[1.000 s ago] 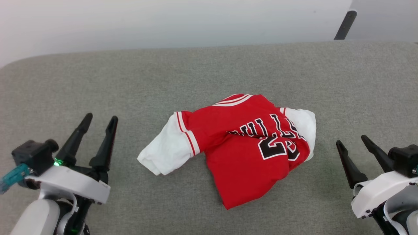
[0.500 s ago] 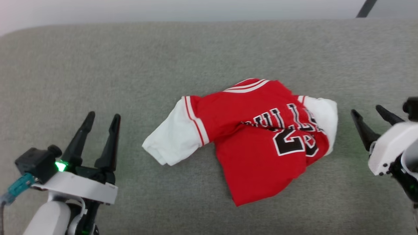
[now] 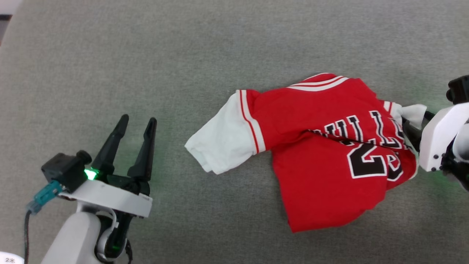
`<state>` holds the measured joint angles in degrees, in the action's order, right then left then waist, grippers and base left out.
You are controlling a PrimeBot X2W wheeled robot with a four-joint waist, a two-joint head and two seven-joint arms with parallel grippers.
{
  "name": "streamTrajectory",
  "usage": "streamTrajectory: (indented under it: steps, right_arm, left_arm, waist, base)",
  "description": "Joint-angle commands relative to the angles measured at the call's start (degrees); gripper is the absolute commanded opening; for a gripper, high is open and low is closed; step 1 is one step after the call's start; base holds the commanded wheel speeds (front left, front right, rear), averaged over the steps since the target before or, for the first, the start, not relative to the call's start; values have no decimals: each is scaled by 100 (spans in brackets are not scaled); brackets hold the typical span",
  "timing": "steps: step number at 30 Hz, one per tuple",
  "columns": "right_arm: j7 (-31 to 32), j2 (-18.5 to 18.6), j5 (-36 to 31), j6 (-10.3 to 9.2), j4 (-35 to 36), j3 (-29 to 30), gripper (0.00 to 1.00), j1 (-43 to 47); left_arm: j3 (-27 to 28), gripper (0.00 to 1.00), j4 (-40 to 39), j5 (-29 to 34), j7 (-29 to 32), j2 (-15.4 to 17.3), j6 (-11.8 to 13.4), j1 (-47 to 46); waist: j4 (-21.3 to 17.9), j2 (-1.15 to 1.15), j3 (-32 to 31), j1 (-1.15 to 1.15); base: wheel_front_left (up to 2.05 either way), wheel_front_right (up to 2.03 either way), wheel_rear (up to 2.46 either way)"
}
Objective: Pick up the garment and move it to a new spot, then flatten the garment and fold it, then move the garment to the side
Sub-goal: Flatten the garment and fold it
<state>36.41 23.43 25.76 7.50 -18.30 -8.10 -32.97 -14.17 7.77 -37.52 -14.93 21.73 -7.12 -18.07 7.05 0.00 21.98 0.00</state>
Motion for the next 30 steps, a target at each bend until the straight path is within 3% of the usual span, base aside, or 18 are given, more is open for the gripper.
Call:
streamTrajectory:
  steps: [1,2,3,14,23,30]
  right_arm:
    - [194,-103,32,-2,-228,-93,90,86]
    - [312,-100,12,-2,-290,-152,13,55]
    - [373,-92,-21,-1,-315,-213,0,33]
    - [793,76,-65,-4,-174,-282,0,-254]
    - [401,381,-123,-4,372,-225,0,-469]
    - [-35,737,-371,-4,336,67,0,-386]
  left_arm:
    - [17,100,20,39,-29,-51,-32,-85]
    - [26,100,49,46,-29,-67,-37,-92]
    - [34,100,75,61,-20,-78,-42,-94]
    - [113,100,116,16,-18,-84,-45,-3]
    - [188,100,48,-16,-17,-25,-41,128]
    - [153,100,26,-10,-17,-37,-41,145]
  waist:
    - [126,0,105,0]
    - [141,0,105,0]
    - [153,0,102,0]
    - [99,0,-94,0]
    - [-43,0,-325,0]
    - [-73,0,-411,0]
  base:
    - [0,0,0]
    - [0,0,0]
    - [0,0,0]
    - [0,0,0]
    - [0,0,0]
    - [0,0,0]
